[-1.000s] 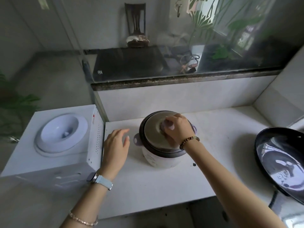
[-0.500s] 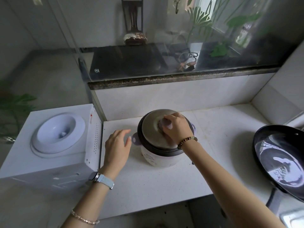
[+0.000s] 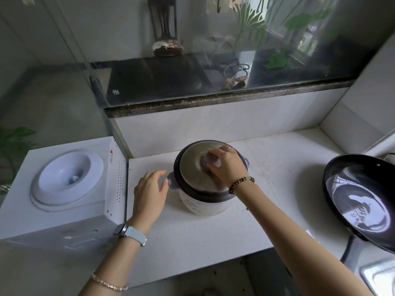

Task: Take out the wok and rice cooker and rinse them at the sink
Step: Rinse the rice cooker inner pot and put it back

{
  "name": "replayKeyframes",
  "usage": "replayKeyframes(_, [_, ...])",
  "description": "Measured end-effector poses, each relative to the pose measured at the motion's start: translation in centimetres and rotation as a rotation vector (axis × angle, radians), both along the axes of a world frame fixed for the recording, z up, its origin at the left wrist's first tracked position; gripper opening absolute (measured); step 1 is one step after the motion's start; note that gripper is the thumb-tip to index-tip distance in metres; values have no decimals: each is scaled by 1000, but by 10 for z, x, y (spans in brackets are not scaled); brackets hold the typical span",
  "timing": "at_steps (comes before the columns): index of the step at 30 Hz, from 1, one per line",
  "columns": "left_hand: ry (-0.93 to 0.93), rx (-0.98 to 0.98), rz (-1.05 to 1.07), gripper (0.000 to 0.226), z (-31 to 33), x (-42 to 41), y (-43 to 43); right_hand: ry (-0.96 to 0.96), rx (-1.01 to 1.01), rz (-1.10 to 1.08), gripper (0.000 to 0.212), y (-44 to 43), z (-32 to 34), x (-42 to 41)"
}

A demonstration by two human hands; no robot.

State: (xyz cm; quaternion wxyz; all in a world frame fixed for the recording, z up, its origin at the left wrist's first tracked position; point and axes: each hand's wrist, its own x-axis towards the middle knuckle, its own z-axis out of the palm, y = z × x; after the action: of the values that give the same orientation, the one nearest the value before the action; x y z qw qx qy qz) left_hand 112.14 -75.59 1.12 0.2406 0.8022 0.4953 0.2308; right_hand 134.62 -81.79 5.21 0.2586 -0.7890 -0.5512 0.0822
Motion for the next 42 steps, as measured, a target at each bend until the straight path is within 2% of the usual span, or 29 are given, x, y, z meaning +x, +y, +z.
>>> replayKeyframes(3, [8, -40, 19, 33, -4, 3, 4, 74, 52, -11, 41, -4, -2, 3])
replayKeyframes(7, [13, -108, 78, 34, -10, 8, 12, 215, 144, -141, 32, -12, -13, 29])
replayKeyframes(11, [85, -209, 145, 35, -21, 11, 21, 355, 102, -351, 32, -20, -26, 65])
replayKeyframes(15, [160, -266, 136, 35, -32, 17, 25, 375, -34, -459, 30, -23, -46, 91])
replayKeyframes(22, [-94, -425, 208, 44, -47, 29, 23, 530, -178, -453, 28, -16, -60, 103])
replayKeyframes(25, [-185, -443, 251, 48, -48, 35, 16, 497, -243, -379, 30, -11, -61, 107])
replayKeyframes(31, [-320, -464, 299, 59, -52, 44, 6, 338, -252, -315, 51, -6, -66, 106])
replayKeyframes(42, [-301, -353, 312, 69, -49, 39, 4, 328, -181, -347, 53, -17, -69, 96])
